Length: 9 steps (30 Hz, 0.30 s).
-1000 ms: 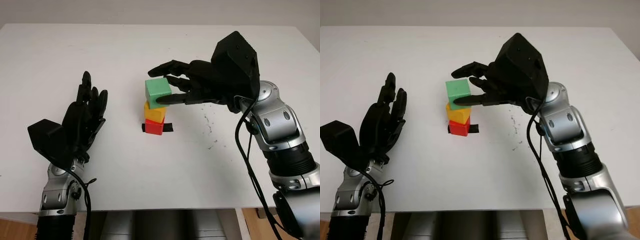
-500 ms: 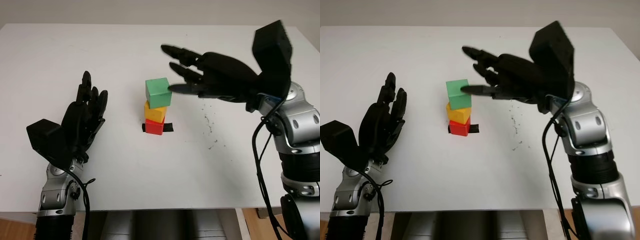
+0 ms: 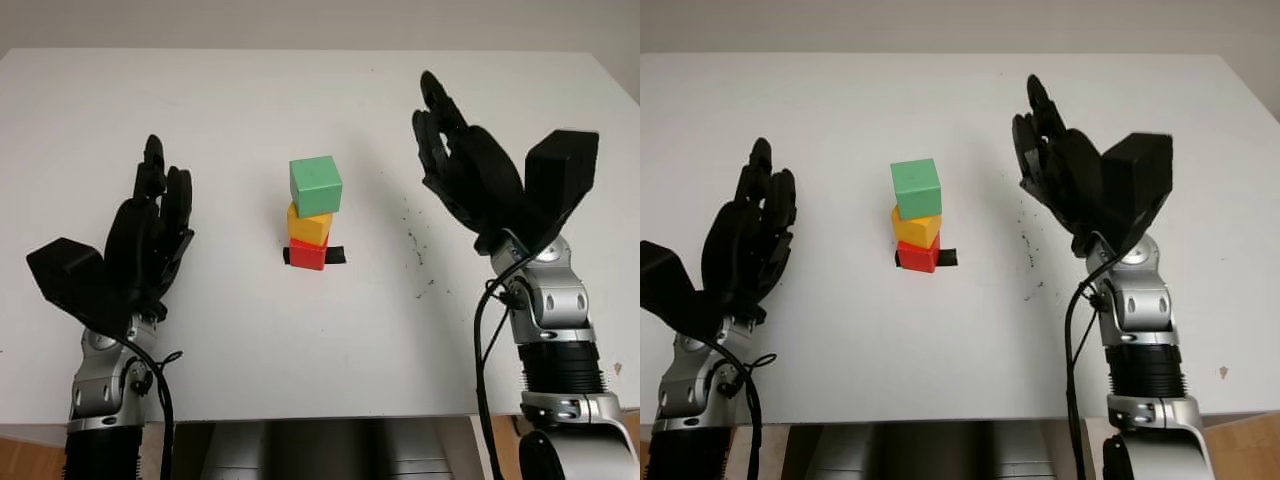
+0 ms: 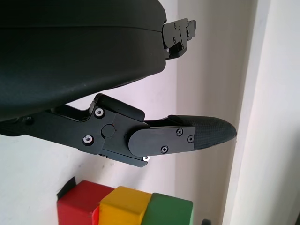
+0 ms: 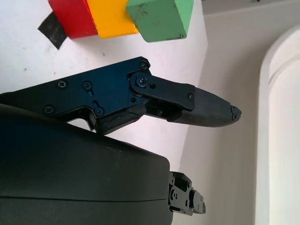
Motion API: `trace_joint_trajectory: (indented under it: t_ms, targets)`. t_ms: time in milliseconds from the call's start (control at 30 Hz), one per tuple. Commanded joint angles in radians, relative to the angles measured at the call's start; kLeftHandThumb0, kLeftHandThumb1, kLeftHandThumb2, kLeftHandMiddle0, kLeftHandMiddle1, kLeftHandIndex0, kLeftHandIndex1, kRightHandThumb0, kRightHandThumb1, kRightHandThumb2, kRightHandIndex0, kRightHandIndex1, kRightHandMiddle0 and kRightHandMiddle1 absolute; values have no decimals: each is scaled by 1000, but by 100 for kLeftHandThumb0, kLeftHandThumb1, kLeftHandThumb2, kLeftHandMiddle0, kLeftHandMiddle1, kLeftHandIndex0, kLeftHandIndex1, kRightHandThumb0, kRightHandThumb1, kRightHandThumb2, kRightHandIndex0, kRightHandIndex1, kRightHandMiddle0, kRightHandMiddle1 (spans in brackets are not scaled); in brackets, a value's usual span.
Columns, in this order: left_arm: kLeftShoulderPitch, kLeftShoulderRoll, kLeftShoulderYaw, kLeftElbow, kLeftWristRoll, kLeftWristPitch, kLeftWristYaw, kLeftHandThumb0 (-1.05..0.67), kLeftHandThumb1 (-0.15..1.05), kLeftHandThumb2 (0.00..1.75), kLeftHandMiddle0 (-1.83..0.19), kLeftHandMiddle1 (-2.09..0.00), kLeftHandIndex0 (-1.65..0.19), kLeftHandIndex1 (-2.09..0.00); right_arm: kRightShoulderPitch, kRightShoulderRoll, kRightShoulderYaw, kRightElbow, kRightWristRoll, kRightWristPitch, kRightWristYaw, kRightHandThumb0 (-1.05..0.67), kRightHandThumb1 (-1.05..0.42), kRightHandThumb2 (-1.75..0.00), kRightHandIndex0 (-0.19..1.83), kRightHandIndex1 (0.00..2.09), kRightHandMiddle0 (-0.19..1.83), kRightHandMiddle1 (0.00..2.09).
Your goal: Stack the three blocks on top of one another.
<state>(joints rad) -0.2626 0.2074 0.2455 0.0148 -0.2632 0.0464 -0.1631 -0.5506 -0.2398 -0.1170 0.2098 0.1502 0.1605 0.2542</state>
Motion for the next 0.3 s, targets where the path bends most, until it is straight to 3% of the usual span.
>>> trace_joint_trajectory:
  t_ms: [0,267]
  targets:
    - [-18,-5,4,-11,7,-21,12,-79,105,50,19,0,19,0,12,9,-7,21,0,-31,-7,-76,-105,-72,-19,0,-19,0]
    - [-10,-18,1,-36,4,-32,41,-79,105,52,19,0,19,0,36,30,-6,22,-1,-8,-48,-75,-105,-69,-19,0,-19,0]
